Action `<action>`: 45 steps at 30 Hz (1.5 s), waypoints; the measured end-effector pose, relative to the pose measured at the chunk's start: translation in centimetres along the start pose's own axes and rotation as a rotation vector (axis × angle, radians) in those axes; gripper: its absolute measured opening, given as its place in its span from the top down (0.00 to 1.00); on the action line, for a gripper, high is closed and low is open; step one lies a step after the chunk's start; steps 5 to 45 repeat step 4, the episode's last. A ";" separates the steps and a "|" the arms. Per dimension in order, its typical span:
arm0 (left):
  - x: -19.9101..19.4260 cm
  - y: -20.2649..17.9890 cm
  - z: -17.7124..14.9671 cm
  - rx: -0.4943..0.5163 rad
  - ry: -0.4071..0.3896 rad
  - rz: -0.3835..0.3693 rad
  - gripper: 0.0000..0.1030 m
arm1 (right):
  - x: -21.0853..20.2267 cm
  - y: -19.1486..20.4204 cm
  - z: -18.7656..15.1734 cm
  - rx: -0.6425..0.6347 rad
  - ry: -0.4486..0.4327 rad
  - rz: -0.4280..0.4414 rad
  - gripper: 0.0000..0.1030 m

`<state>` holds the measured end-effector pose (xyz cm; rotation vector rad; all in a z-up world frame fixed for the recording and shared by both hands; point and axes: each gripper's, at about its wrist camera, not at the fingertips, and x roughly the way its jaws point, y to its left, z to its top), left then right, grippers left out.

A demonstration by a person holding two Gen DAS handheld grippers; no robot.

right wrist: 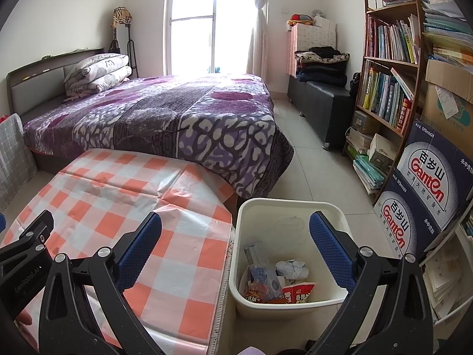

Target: Collect trash

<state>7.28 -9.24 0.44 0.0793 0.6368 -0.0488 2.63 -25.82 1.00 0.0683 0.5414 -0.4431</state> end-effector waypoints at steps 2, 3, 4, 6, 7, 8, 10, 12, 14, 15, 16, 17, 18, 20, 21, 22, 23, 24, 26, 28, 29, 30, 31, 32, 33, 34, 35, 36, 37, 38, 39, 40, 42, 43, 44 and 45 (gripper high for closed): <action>0.0 -0.2 0.1 0.004 0.000 -0.003 0.09 | 0.0 0.0 0.0 0.000 0.000 0.000 0.07; -0.1 -0.3 0.1 0.007 -0.003 0.000 0.09 | 0.0 0.0 0.1 0.000 -0.001 0.000 0.07; -0.1 -0.3 0.2 0.010 -0.007 0.005 0.09 | 0.0 0.0 0.1 -0.001 -0.002 -0.001 0.07; -0.1 -0.3 0.2 0.010 -0.007 0.005 0.09 | 0.0 0.0 0.1 -0.001 -0.002 -0.001 0.07; -0.1 -0.3 0.2 0.010 -0.007 0.005 0.09 | 0.0 0.0 0.1 -0.001 -0.002 -0.001 0.07; -0.1 -0.3 0.2 0.010 -0.007 0.005 0.09 | 0.0 0.0 0.1 -0.001 -0.002 -0.001 0.07; -0.1 -0.3 0.2 0.010 -0.007 0.005 0.09 | 0.0 0.0 0.1 -0.001 -0.002 -0.001 0.07; -0.1 -0.3 0.2 0.010 -0.007 0.005 0.09 | 0.0 0.0 0.1 -0.001 -0.002 -0.001 0.07; -0.1 -0.3 0.2 0.010 -0.007 0.005 0.09 | 0.0 0.0 0.1 -0.001 -0.002 -0.001 0.07; -0.1 -0.3 0.2 0.010 -0.007 0.005 0.09 | 0.0 0.0 0.1 -0.001 -0.002 -0.001 0.07; -0.1 -0.3 0.2 0.010 -0.007 0.005 0.09 | 0.0 0.0 0.1 -0.001 -0.002 -0.001 0.07; -0.1 -0.3 0.2 0.010 -0.007 0.005 0.09 | 0.0 0.0 0.1 -0.001 -0.002 -0.001 0.07; -0.1 -0.3 0.2 0.010 -0.007 0.005 0.09 | 0.0 0.0 0.1 -0.001 -0.002 -0.001 0.07; -0.1 -0.3 0.2 0.010 -0.007 0.005 0.09 | 0.0 0.0 0.1 -0.001 -0.002 -0.001 0.07; -0.1 -0.3 0.2 0.010 -0.007 0.005 0.09 | 0.0 0.0 0.1 -0.001 -0.002 -0.001 0.07; -0.1 -0.3 0.2 0.010 -0.007 0.005 0.09 | 0.0 0.0 0.1 -0.001 -0.002 -0.001 0.07; -0.1 -0.3 0.2 0.010 -0.007 0.005 0.09 | 0.0 0.0 0.1 -0.001 -0.002 -0.001 0.07; -0.1 -0.3 0.2 0.010 -0.007 0.005 0.09 | 0.0 0.0 0.1 -0.001 -0.002 -0.001 0.07; -0.1 -0.3 0.2 0.010 -0.007 0.005 0.09 | 0.0 0.0 0.1 -0.001 -0.002 -0.001 0.07; -0.1 -0.3 0.2 0.010 -0.007 0.005 0.09 | 0.0 0.0 0.1 -0.001 -0.002 -0.001 0.07; -0.1 -0.3 0.2 0.010 -0.007 0.005 0.09 | 0.0 0.0 0.1 -0.001 -0.002 -0.001 0.07; -0.1 -0.3 0.2 0.010 -0.007 0.005 0.09 | 0.0 0.0 0.1 -0.001 -0.002 -0.001 0.07; -0.1 -0.3 0.2 0.010 -0.007 0.005 0.09 | 0.0 0.0 0.1 -0.001 -0.002 -0.001 0.07; -0.1 -0.3 0.2 0.010 -0.007 0.005 0.09 | 0.0 0.0 0.1 -0.001 -0.002 -0.001 0.07; -0.1 -0.3 0.2 0.010 -0.007 0.005 0.09 | 0.0 0.0 0.1 -0.001 -0.002 -0.001 0.07; -0.1 -0.3 0.2 0.010 -0.007 0.005 0.09 | 0.0 0.0 0.1 -0.001 -0.002 -0.001 0.07; -0.1 -0.3 0.2 0.010 -0.007 0.005 0.09 | 0.0 0.0 0.1 -0.001 -0.002 -0.001 0.07; -0.1 -0.3 0.2 0.010 -0.007 0.005 0.09 | 0.0 0.0 0.1 -0.001 -0.002 -0.001 0.07; -0.1 -0.3 0.2 0.010 -0.007 0.005 0.09 | 0.0 0.0 0.1 -0.001 -0.002 -0.001 0.07; -0.1 -0.3 0.2 0.010 -0.007 0.005 0.09 | 0.0 0.0 0.1 -0.001 -0.002 -0.001 0.07; -0.1 -0.3 0.2 0.010 -0.007 0.005 0.09 | 0.0 0.0 0.1 -0.001 -0.002 -0.001 0.07; -0.1 -0.3 0.2 0.010 -0.007 0.005 0.09 | 0.0 0.0 0.1 -0.001 -0.002 -0.001 0.07; -0.1 -0.3 0.2 0.010 -0.007 0.005 0.09 | 0.0 0.0 0.1 -0.001 -0.002 -0.001 0.07; -0.1 -0.3 0.2 0.010 -0.007 0.005 0.09 | 0.0 0.0 0.1 -0.001 -0.002 -0.001 0.07; -0.1 -0.3 0.2 0.010 -0.007 0.005 0.09 | 0.0 0.0 0.1 -0.001 -0.002 -0.001 0.07; -0.1 -0.3 0.2 0.010 -0.007 0.005 0.09 | 0.0 0.0 0.1 -0.001 -0.002 -0.001 0.07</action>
